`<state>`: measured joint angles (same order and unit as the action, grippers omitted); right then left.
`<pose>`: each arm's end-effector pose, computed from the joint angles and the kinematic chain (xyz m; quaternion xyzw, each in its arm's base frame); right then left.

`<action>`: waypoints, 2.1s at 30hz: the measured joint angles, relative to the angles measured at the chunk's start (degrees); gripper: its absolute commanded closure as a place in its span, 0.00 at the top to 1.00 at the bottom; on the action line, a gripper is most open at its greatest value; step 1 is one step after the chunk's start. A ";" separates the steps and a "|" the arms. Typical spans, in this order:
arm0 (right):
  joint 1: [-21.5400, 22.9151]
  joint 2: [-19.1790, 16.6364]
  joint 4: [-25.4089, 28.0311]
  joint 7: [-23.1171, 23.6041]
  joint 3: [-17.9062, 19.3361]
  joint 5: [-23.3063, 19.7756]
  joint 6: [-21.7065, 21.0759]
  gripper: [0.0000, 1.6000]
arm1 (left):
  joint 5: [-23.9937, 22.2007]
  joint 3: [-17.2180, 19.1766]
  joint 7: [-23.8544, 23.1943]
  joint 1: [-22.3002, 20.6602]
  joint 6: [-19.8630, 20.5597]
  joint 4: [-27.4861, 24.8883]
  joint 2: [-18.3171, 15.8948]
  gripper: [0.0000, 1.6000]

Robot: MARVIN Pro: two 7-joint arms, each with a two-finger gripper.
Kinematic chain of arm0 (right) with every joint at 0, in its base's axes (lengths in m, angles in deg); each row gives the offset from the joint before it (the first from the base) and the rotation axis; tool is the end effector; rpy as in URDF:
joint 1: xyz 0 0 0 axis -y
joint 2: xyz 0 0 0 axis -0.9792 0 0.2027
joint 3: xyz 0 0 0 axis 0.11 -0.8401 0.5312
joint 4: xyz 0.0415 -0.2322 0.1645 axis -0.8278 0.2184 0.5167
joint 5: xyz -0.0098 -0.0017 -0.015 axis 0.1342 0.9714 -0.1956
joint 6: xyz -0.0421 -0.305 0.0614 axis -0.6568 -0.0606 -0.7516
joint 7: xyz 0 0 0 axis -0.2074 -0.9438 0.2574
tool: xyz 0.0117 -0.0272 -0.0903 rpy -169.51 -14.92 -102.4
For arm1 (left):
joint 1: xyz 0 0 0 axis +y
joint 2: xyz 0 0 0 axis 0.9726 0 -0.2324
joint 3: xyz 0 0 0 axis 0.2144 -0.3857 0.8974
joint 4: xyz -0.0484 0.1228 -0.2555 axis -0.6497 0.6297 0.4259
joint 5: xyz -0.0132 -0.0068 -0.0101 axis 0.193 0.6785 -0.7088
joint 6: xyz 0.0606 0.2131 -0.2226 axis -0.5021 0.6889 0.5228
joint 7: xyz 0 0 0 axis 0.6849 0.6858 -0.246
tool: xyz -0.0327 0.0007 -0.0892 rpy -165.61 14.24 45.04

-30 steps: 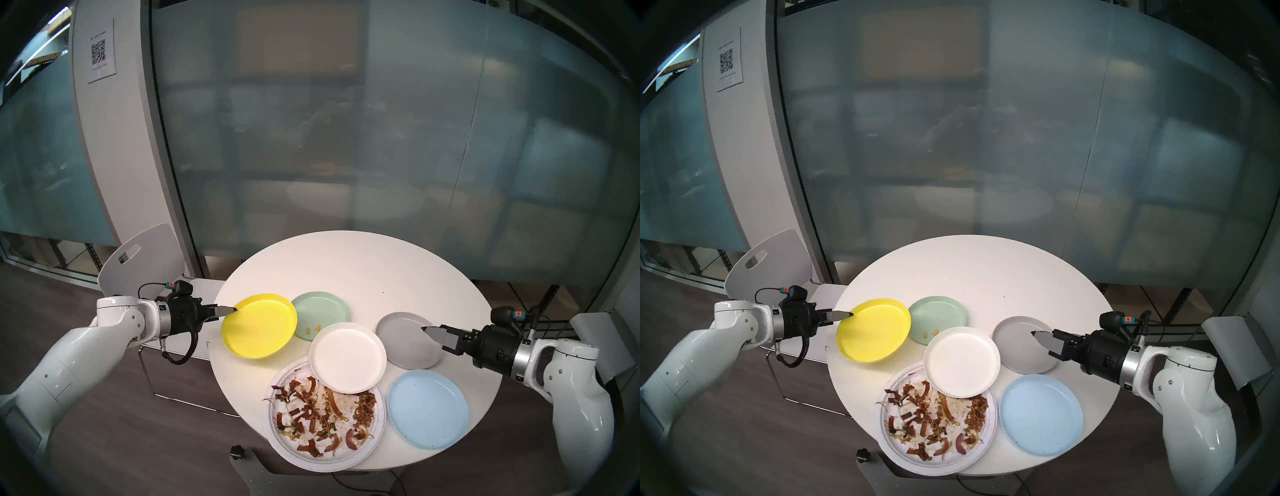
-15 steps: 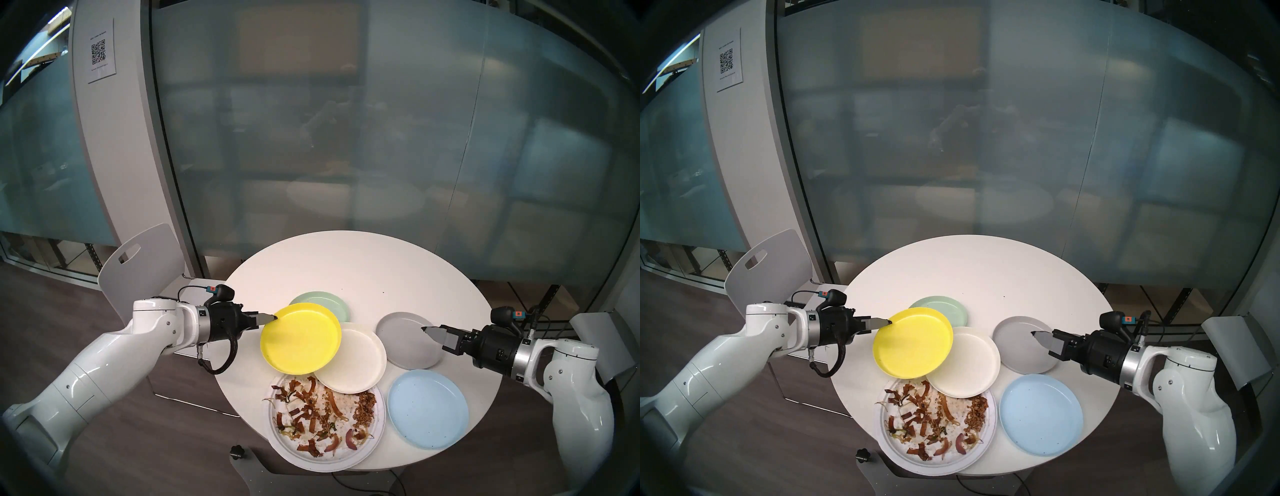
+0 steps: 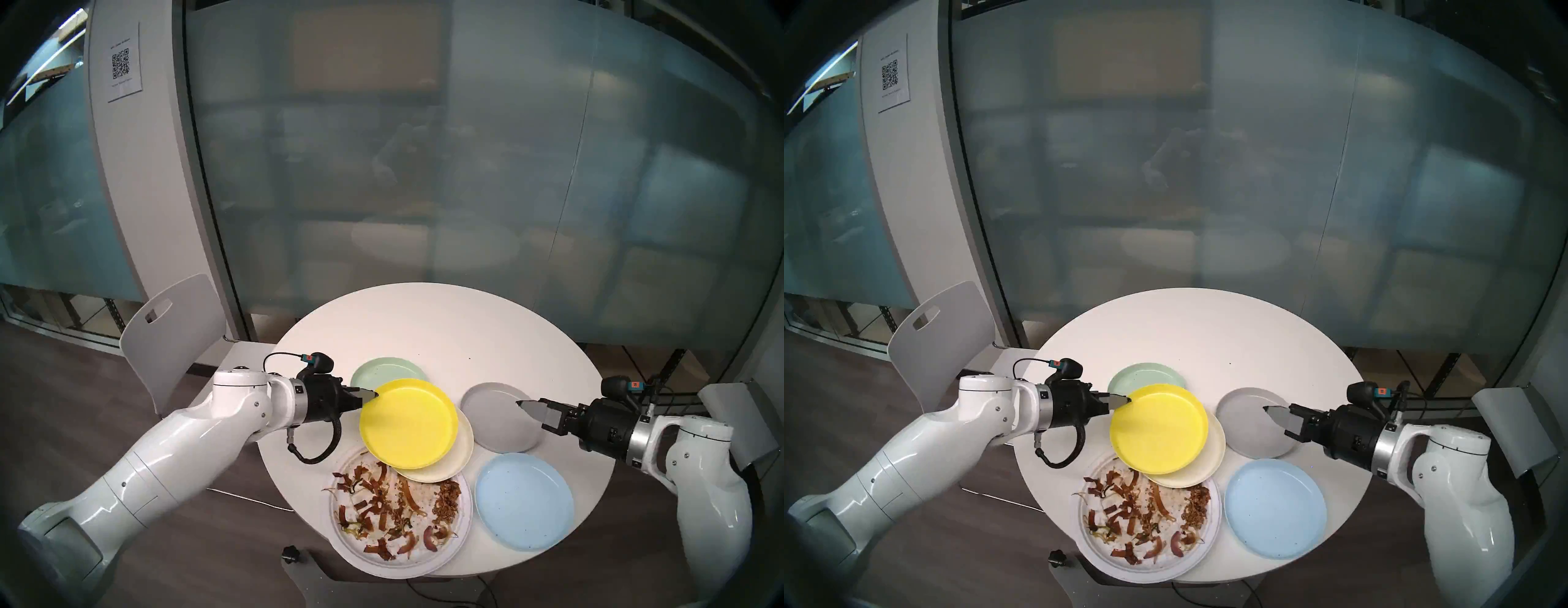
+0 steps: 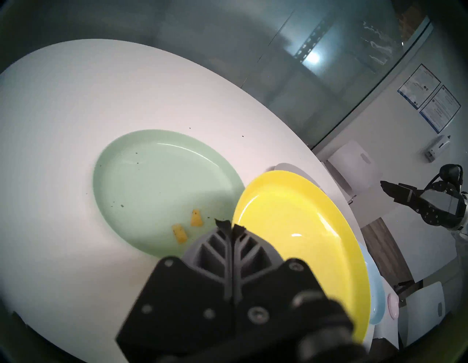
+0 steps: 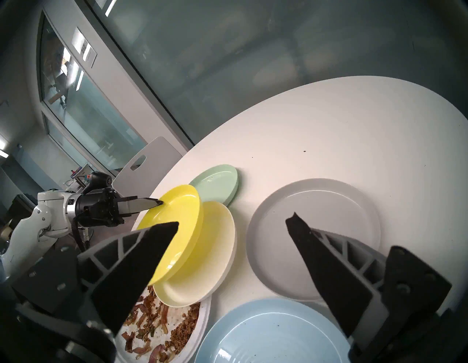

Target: Stack the plates into one stack

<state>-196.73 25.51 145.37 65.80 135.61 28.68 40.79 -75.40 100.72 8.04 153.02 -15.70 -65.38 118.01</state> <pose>0.2816 -0.1163 -0.2256 -0.8313 -0.0524 -0.4560 0.3136 0.3954 -0.0356 -0.2915 0.8451 -0.1521 0.3606 0.3641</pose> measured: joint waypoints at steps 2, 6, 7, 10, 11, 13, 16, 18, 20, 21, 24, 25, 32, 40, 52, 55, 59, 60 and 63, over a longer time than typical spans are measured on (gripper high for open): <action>0.00 0.00 0.00 0.00 0.00 0.00 0.00 1.00 | 0.83 -1.02 0.84 -0.49 -0.09 -0.13 0.86 0.00; 0.00 0.00 0.00 0.00 0.00 0.00 0.00 1.00 | 2.06 -2.22 2.00 -1.07 -0.39 -0.25 1.86 0.00; 0.00 0.00 0.00 0.00 0.00 0.00 0.00 1.00 | 2.56 -2.58 2.35 -1.25 -0.57 -0.26 2.12 0.00; 0.00 0.00 0.00 0.00 0.00 0.00 0.00 1.00 | 3.52 -3.24 3.02 -1.57 -1.01 -0.26 2.57 0.00; 0.00 0.00 0.00 0.00 0.00 0.00 0.00 1.00 | 3.71 -3.36 3.14 -1.62 -1.12 -0.26 2.65 0.00; 0.00 0.00 0.00 0.00 0.00 0.00 0.00 1.00 | 4.27 -3.63 3.45 -1.76 -1.41 -0.25 2.86 0.00; 0.00 0.00 0.00 0.00 0.00 0.00 0.00 1.00 | 4.88 -3.79 3.71 -1.91 -1.75 -0.19 3.08 0.00; 0.00 0.00 0.00 0.00 0.00 0.00 0.00 1.00 | 5.30 -3.83 3.73 -2.02 -1.96 -0.14 3.17 0.00; 0.00 0.00 0.00 0.00 0.00 0.00 0.00 1.00 | 5.68 -3.90 3.63 -2.11 -2.10 -0.14 3.18 0.00; 0.00 0.00 0.00 0.00 0.00 0.00 0.00 1.00 | 6.13 -4.01 3.45 -2.18 -2.21 -0.14 3.18 0.00; 0.00 0.00 0.00 0.00 0.00 0.00 0.00 1.00 | 7.01 -4.43 2.98 -2.29 -2.41 -0.14 3.10 0.00; 0.00 0.00 0.00 0.00 0.00 0.00 0.00 1.00 | 7.28 -4.60 2.79 -2.31 -2.45 -0.14 3.04 0.00; 0.00 0.00 0.02 0.00 0.00 0.00 0.00 1.00 | 9.65 -6.06 1.84 -2.35 -3.01 -0.15 2.17 0.00; 0.00 0.00 0.02 0.00 0.00 0.01 0.00 1.00 | 11.00 -6.16 1.61 -2.38 -3.50 -0.04 1.75 0.49; 0.00 0.01 0.02 0.00 0.00 0.01 0.00 1.00 | 12.10 -6.28 0.52 -2.76 -3.54 0.03 1.73 0.75; 0.00 0.01 0.02 0.00 0.00 0.01 0.00 1.00 | 12.75 -6.80 -0.13 -3.02 -3.49 0.24 1.68 0.77; 0.00 0.02 0.02 0.00 0.00 0.01 0.00 1.00 | 14.20 -8.23 -1.07 -3.57 -3.48 0.66 1.52 0.73; 0.00 0.02 0.02 0.00 0.00 0.01 0.00 1.00 | 14.73 -8.69 -1.35 -3.77 -3.49 0.87 1.49 0.73; 0.00 0.02 0.02 -0.01 0.01 0.01 0.00 1.00 | 16.41 -10.03 -2.35 -4.57 -3.52 1.78 1.34 0.73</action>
<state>-196.73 25.53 145.38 65.79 135.62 28.69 40.79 -58.99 90.68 5.68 148.45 -19.22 -63.60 119.35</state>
